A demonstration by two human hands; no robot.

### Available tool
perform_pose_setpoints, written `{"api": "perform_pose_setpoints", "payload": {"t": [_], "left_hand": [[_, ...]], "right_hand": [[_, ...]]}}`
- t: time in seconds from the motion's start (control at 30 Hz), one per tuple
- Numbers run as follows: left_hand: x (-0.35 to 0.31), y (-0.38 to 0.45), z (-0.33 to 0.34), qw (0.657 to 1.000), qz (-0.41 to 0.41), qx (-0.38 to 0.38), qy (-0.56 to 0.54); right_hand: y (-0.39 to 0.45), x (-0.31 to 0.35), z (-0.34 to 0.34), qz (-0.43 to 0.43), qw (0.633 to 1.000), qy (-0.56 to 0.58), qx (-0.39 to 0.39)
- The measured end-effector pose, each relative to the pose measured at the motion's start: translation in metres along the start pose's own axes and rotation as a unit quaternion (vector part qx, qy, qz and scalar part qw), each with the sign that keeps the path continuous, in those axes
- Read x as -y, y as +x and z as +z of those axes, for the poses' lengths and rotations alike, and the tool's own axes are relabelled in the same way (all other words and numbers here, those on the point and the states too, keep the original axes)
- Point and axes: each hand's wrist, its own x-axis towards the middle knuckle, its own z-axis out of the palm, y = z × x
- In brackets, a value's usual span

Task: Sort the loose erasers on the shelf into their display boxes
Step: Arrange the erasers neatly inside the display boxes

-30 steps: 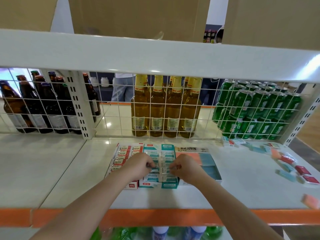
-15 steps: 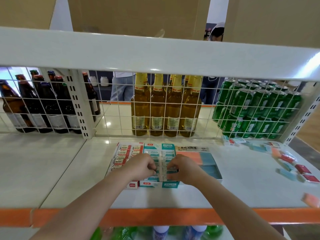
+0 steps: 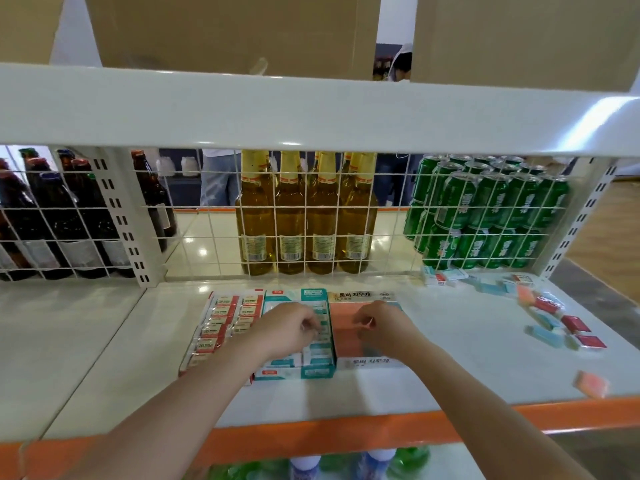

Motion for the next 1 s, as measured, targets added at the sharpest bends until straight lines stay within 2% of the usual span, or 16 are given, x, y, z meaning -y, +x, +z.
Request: {"api": "perform_pose_setpoints", "payload": {"t": [0.3, 0.47, 0.83, 1.0], "left_hand": [[-0.060, 0.054, 0.024, 0.999, 0.041, 0.014, 0.028], [-0.088, 0.086, 0.040, 0.999, 0.046, -0.007, 0.016], [-0.130, 0.155, 0.078, 0.998, 0.024, -0.017, 0.055], [-0.145, 0.177, 0.090, 0.997, 0.022, -0.011, 0.069]], "right_hand": [[0.003, -0.085, -0.031, 0.060, 0.997, -0.001, -0.046], [0.010, -0.135, -0.044, 0.093, 0.994, 0.022, -0.058], [0.052, -0.206, -0.075, 0.098, 0.992, 0.006, -0.081], [0.074, -0.220, -0.086, 0.057, 0.996, -0.047, -0.059]]}}
